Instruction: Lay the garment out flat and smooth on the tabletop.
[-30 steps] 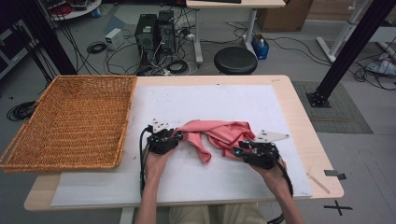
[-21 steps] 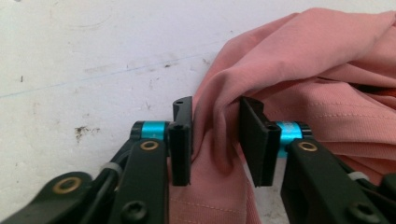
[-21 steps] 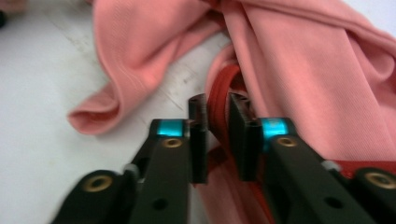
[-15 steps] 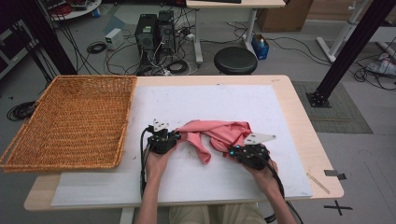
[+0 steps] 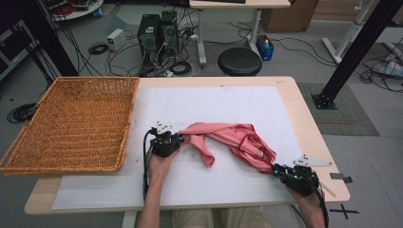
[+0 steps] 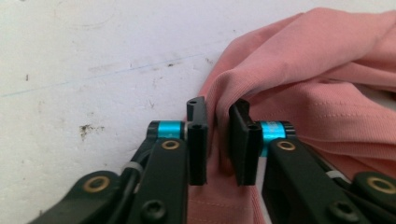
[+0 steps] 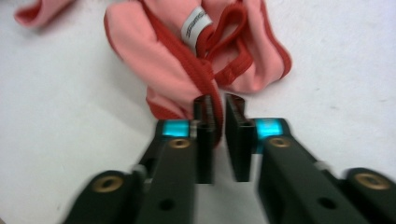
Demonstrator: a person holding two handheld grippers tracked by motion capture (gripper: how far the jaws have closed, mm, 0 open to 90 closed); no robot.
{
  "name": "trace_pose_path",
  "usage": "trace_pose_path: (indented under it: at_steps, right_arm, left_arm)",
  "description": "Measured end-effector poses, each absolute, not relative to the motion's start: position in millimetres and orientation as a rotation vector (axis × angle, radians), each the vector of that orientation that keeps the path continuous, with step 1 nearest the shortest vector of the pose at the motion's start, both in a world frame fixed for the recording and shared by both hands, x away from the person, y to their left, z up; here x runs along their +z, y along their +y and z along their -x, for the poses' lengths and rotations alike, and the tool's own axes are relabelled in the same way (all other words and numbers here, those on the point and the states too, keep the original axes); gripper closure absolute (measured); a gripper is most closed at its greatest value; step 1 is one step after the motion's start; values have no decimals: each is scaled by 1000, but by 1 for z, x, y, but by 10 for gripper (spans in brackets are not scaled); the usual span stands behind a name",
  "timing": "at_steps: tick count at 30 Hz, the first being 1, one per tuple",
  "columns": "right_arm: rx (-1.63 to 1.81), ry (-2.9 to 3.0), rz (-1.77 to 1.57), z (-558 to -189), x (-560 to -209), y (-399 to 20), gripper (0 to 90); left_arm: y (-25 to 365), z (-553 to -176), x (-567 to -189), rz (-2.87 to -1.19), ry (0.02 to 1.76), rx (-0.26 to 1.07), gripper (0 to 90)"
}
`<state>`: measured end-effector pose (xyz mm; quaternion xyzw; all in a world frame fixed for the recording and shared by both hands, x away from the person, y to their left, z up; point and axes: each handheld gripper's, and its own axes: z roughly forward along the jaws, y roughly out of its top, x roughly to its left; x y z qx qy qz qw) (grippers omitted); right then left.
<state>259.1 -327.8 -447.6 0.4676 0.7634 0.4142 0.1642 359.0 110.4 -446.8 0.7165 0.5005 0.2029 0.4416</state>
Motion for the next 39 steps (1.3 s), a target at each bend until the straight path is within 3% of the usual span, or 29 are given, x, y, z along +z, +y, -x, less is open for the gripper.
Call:
trace_pose_path:
  at_steps: [4, 8, 12, 15, 18, 19, 23, 26, 30, 36, 39]
  right_arm:
    - [1297, 2126, -1286, -263, -430, -320, 626]
    - [1288, 2150, -1242, -278, -420, -303, 553]
    - [1240, 2184, -1245, -294, -429, -291, 544]
    - [1223, 2196, -1253, -301, -437, -285, 537]
    - [1204, 2205, -1261, -305, -441, -283, 527]
    - [1200, 2203, -1267, -306, -441, -282, 525]
    - [1194, 2193, -1281, -313, -441, -282, 522]
    - [1200, 2191, -1283, -317, -441, -283, 523]
    - [1192, 2210, -1268, -322, -442, -282, 534]
    - [1147, 2250, -1264, -328, -445, -278, 558]
    - [1110, 2285, -1263, -331, -448, -276, 655]
  left_arm:
    - [109, -356, -438, -1751, 1173, 510, 603]
    - [104, -358, -432, -1814, 1102, 601, 584]
    - [100, -358, -427, -1843, 1033, 634, 552]
    - [97, -360, -417, -1878, 1122, 568, 557]
    - [96, -365, -411, -1897, 1140, 460, 427]
    - [95, -367, -409, -1906, 1137, 457, 423]
    - [92, -375, -407, -1921, 1076, 486, 453]
    - [86, -378, -410, -2056, 985, 595, 484]
    - [81, -385, -418, -2121, 1014, 550, 482]
    - [85, -400, -432, -2137, 1114, 375, 487]
    - [87, -402, -433, -2131, 1150, 369, 639]
